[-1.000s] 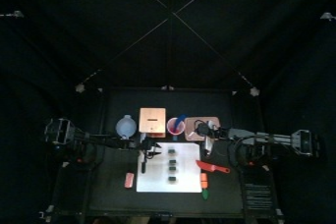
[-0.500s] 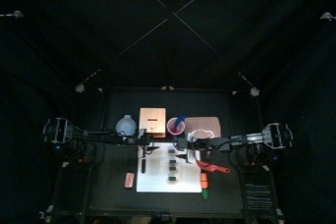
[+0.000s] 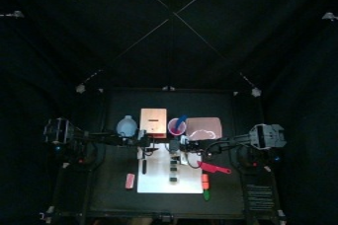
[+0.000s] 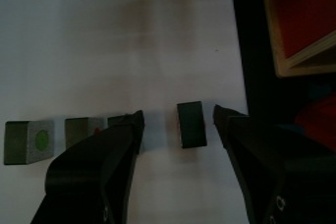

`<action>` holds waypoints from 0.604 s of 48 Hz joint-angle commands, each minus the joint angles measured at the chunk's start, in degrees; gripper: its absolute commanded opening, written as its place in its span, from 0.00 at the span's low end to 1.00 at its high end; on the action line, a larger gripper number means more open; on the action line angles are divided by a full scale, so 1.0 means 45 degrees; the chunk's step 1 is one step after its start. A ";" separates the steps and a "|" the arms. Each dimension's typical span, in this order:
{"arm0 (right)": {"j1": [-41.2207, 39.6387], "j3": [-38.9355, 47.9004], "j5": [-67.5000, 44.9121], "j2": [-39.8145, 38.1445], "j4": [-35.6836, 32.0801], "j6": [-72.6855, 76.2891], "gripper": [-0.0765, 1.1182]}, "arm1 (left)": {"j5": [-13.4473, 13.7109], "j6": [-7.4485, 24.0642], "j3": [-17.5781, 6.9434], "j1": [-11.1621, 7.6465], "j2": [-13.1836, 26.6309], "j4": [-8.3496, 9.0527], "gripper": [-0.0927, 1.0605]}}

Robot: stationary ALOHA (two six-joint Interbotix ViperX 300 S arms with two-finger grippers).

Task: Place sushi on board then cut the sushi with the knife then place the pieces on the plate
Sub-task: Place the 4 sushi pieces on the plate

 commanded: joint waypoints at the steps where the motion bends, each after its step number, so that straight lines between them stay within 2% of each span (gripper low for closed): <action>1: -0.0156 -0.0449 0.0078 -0.0098 -0.0039 -0.0020 0.82 | -0.0117 0.0020 -0.0273 -0.0020 -0.0039 0.0039 0.72; 15: -0.0273 -0.0430 0.0117 0.0410 -0.0059 -0.0020 0.77 | -0.0117 0.0020 -0.0313 -0.0020 0.0039 0.0039 0.72; 29: -0.0352 -0.0488 0.0430 0.0391 0.0156 0.0020 0.54 | -0.0117 0.0020 -0.0313 0.0000 0.0137 0.0059 0.72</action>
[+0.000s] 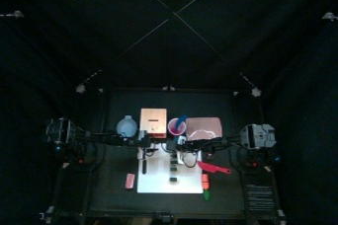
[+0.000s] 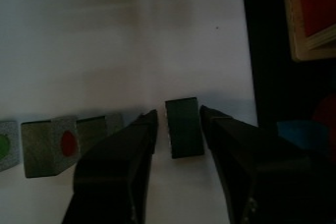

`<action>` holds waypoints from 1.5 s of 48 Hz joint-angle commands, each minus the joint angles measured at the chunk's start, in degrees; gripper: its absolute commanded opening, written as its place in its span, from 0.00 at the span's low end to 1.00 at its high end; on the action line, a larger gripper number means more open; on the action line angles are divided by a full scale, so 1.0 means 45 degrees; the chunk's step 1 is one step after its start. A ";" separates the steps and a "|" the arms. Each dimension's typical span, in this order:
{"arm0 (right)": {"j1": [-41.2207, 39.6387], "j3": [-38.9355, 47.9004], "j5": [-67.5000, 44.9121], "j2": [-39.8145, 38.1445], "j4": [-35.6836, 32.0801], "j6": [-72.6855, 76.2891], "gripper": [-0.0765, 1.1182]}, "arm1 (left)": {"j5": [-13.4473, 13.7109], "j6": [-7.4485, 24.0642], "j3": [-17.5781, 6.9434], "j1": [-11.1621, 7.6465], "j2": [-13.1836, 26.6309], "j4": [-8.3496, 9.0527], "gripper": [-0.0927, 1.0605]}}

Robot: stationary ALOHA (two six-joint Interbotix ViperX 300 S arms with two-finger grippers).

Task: Place sushi on board then cut the sushi with the knife then place the pieces on the plate
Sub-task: Place the 4 sushi pieces on the plate

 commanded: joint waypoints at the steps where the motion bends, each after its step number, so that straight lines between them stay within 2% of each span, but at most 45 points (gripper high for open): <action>1: -0.0059 -0.0195 0.0313 -0.0664 0.0176 0.0039 0.54 | -0.0117 0.0000 -0.0234 -0.0020 -0.0059 0.0020 0.72; 19: -0.1016 0.1406 0.2461 -0.3965 0.1543 0.0078 0.54 | -0.0078 0.0000 -0.0195 -0.0020 0.0000 0.0020 0.72; 32: -0.3125 0.2832 0.2402 -0.5488 0.1836 0.0117 0.54 | -0.0059 0.0000 -0.0195 0.0000 0.0059 -0.0020 0.72; 41: -0.4453 0.3066 0.1973 -0.5254 0.1621 0.0059 0.54 | -0.0059 0.0000 -0.0273 0.0039 0.0234 -0.0020 0.72; 54: -0.5430 0.3184 0.1855 -0.4277 0.0996 0.0039 0.55 | -0.0020 0.0000 -0.0254 0.0078 0.0254 -0.0020 0.72; 72: -0.5820 0.3164 0.1035 -0.3418 0.0781 0.0000 0.76 | -0.0020 0.0000 -0.0195 0.0078 0.0254 -0.0020 0.72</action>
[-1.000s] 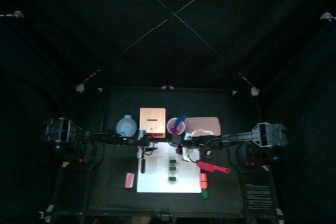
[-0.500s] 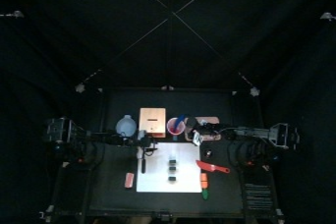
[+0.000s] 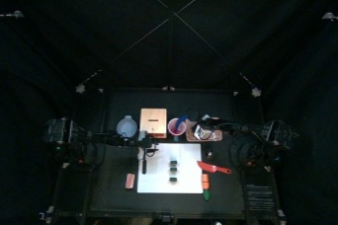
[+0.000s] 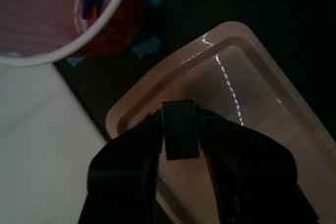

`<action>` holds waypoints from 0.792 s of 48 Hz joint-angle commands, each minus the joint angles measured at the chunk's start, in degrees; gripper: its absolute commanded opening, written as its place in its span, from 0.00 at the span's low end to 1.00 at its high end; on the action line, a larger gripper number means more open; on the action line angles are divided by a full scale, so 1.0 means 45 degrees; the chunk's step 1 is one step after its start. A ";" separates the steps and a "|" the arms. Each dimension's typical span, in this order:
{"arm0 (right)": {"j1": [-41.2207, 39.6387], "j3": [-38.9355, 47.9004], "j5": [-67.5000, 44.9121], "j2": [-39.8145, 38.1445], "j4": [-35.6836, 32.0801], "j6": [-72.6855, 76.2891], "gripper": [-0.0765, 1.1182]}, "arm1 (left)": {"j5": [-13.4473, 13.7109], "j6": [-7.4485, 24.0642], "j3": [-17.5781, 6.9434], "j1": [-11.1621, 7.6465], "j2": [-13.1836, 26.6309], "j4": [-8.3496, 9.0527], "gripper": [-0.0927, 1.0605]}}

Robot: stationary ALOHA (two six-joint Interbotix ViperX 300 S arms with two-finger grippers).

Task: Place sushi on board then cut the sushi with the knife then place the pieces on the plate
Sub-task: Place the 4 sushi pieces on the plate

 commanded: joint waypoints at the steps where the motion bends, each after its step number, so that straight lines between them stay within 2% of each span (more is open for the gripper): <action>1: -0.0078 -0.0137 -0.0059 -0.0273 -0.0117 -0.0020 0.76 | -0.0039 0.0000 -0.0195 0.0039 -0.0078 0.0000 0.72; 12: 0.0137 -0.0293 0.1035 -0.1465 -0.0176 -0.0039 0.77 | -0.0039 0.0000 -0.0176 0.0039 -0.0078 0.0000 0.72; 20: 0.1992 -0.0703 0.1367 -0.2109 -0.0332 -0.0039 0.77 | -0.0039 0.0000 -0.0176 0.0059 -0.0059 0.0000 0.72; 27: 0.3867 -0.1309 0.1309 -0.1875 -0.0508 -0.0020 0.77 | 0.0195 -0.0020 -0.0137 0.0039 -0.0078 -0.0020 0.72; 38: 0.6094 -0.2637 0.0918 -0.0391 -0.0430 0.0000 0.77 | 0.0391 -0.0020 -0.0137 0.0039 -0.0098 -0.0020 0.72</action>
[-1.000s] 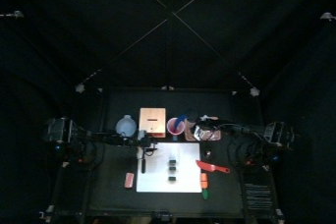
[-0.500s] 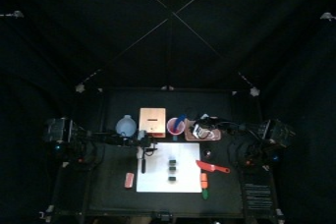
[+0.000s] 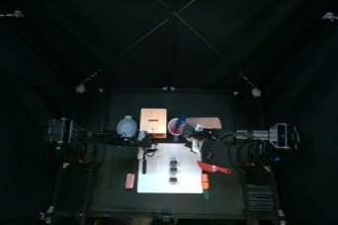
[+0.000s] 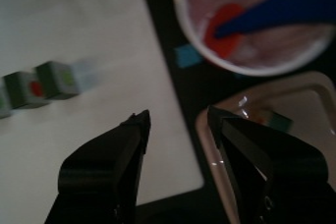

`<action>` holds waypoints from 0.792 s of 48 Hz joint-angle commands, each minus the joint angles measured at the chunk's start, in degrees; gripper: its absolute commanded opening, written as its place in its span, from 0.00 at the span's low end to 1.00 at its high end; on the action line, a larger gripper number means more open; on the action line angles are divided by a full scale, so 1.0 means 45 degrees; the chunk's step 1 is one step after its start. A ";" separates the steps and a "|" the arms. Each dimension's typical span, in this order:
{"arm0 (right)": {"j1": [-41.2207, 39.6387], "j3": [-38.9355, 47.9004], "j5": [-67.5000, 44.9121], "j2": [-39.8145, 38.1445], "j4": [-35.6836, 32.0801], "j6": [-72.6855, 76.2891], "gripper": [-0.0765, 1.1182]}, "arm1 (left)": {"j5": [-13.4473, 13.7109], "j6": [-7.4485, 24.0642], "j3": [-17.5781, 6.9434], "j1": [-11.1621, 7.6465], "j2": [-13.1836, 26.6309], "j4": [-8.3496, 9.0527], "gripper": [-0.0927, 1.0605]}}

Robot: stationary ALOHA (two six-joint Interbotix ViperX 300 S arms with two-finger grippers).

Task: Place sushi on board then cut the sushi with the knife then place the pieces on the plate
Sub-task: Place the 4 sushi pieces on the plate

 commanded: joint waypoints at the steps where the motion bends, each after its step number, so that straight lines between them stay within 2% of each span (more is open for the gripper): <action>1: 0.0879 -0.0937 -0.0312 0.0430 0.0117 0.0000 0.77 | -0.0039 -0.0020 -0.0137 0.0039 -0.0098 -0.0020 0.72; 12: 0.1738 -0.1738 -0.0391 0.1582 0.0195 0.0000 0.77 | -0.0020 -0.0020 -0.0137 0.0020 -0.0098 -0.0020 0.72; 38: 0.1777 -0.1953 -0.0605 0.2637 0.0410 -0.0039 0.77 | 0.0020 -0.0020 -0.0137 0.0020 -0.0098 -0.0020 0.72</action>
